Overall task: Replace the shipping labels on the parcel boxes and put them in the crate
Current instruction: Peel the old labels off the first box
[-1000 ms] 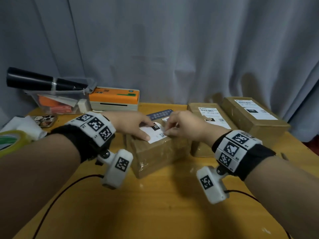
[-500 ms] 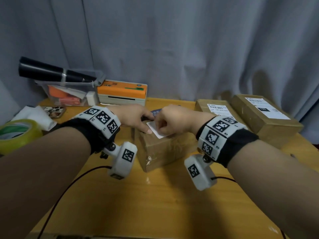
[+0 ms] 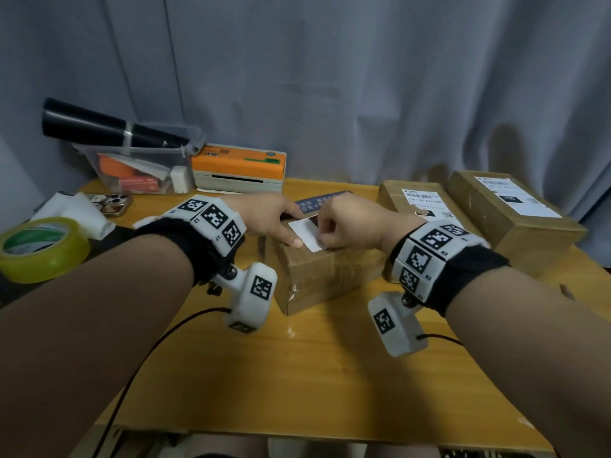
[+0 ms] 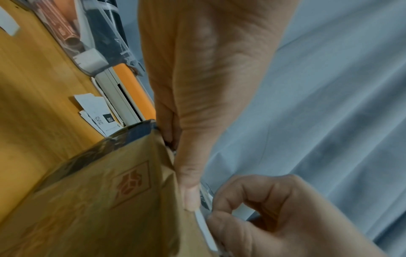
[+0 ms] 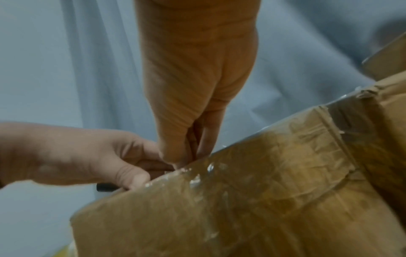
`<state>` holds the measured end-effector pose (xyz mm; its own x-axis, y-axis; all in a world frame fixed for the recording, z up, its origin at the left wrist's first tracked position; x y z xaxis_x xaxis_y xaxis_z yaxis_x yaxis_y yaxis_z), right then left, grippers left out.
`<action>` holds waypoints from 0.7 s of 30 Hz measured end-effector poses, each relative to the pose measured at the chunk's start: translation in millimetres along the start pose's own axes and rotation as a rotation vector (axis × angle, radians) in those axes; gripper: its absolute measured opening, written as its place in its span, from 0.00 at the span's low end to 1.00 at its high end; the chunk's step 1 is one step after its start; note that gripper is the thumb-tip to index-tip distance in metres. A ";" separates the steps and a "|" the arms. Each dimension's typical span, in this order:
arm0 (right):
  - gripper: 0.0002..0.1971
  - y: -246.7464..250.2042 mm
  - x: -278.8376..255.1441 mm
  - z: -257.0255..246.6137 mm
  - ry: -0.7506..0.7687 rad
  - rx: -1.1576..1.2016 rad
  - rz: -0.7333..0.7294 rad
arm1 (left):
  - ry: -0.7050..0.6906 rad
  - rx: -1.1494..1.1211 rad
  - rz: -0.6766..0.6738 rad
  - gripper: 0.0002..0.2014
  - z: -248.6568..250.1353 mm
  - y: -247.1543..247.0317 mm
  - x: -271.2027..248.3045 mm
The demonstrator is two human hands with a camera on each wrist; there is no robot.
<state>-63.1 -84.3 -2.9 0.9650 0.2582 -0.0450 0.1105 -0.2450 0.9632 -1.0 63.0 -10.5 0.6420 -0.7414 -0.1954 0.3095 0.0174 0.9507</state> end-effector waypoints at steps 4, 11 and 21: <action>0.13 5.8 -7.3 3.6 -0.026 0.114 -0.047 | -0.009 -0.008 0.002 0.24 -0.9 -0.6 0.5; 0.15 5.9 -6.3 -9.3 -0.032 0.012 -0.076 | 0.026 -0.005 0.024 0.30 -3.6 -2.7 0.7; 0.13 -1.5 -3.5 -22.8 -0.032 -0.186 -0.043 | 0.046 0.036 0.030 0.29 2.6 -4.7 -4.2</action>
<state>-72.0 -63.6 1.9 0.9678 0.2341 -0.0928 0.1088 -0.0566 0.9924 -7.0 64.2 -13.5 0.6823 -0.7094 -0.1765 0.2645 0.0144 0.9643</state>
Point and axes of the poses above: each hand's wrist, its own x-axis towards the middle knuckle, its own y-axis out of the back of the hand, z = x × y, the point moved 2 cm from there along x, towards the middle knuckle, and after that the axes turned 9 degrees about x, right-handed, at the moved point
